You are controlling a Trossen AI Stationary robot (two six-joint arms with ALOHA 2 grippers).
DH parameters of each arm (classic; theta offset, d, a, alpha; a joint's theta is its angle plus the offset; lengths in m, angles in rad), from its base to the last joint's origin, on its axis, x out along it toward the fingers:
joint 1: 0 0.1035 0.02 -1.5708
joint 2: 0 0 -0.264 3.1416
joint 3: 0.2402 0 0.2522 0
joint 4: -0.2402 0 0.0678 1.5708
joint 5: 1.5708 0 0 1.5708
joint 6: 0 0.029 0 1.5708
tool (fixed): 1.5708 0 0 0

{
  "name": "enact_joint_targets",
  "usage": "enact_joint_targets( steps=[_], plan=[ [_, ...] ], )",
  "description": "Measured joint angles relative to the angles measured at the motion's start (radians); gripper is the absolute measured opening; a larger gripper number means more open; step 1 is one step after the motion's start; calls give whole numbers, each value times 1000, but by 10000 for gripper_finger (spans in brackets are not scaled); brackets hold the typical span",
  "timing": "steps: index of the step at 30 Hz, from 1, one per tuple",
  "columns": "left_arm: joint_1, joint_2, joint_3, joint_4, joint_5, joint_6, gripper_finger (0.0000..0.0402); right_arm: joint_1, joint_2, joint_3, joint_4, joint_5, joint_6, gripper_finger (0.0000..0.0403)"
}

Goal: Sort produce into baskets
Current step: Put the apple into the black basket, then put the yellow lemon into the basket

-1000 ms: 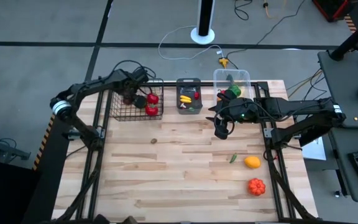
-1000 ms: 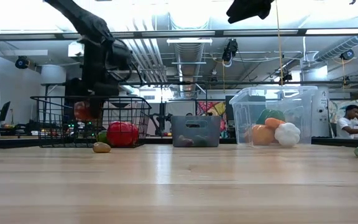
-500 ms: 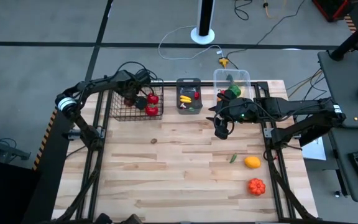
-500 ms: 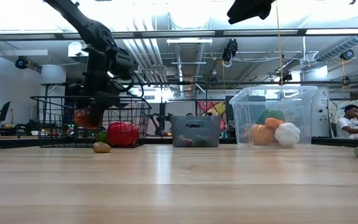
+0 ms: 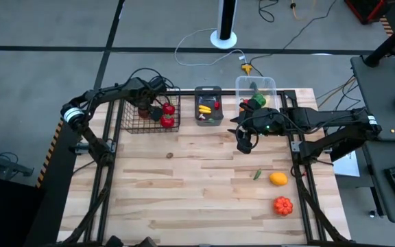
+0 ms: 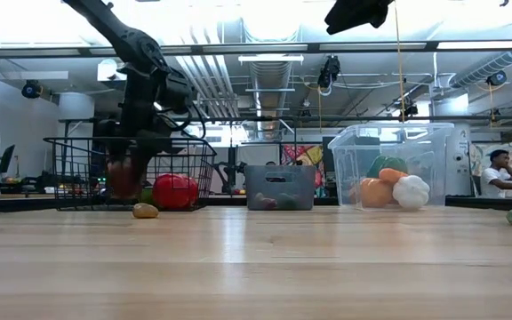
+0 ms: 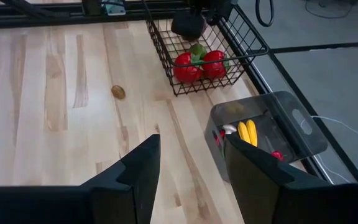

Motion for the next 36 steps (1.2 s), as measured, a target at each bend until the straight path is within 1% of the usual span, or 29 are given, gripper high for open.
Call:
enact_joint_targets(
  steps=[4,8,13,16,20,23,27,31,34,36],
  plan=[
    [0,-4,0,0,-1,-13,321,0,0,0,0,0,5,169],
    [-5,-6,0,0,-33,-24,322,0,0,0,0,0,5,169],
    [-23,-28,6,-18,-43,-19,322,0,0,0,0,0,5,169],
    [-55,-71,29,-41,-43,-19,322,0,0,0,0,0,19,169],
    [-131,-158,65,-52,-54,-47,322,0,0,0,0,0,46,169],
    [-220,-229,85,-46,-97,-107,322,0,0,0,0,0,53,169],
    [-385,-307,86,-45,-177,-208,322,0,0,0,2,0,56,169],
    [-595,-359,69,-48,-273,-358,322,0,0,0,6,0,75,169],
    [-771,-370,67,-44,-341,-459,322,0,0,0,8,0,107,169],
    [-889,-368,67,-36,-383,-508,322,0,0,0,8,-1,156,169]
  ],
)
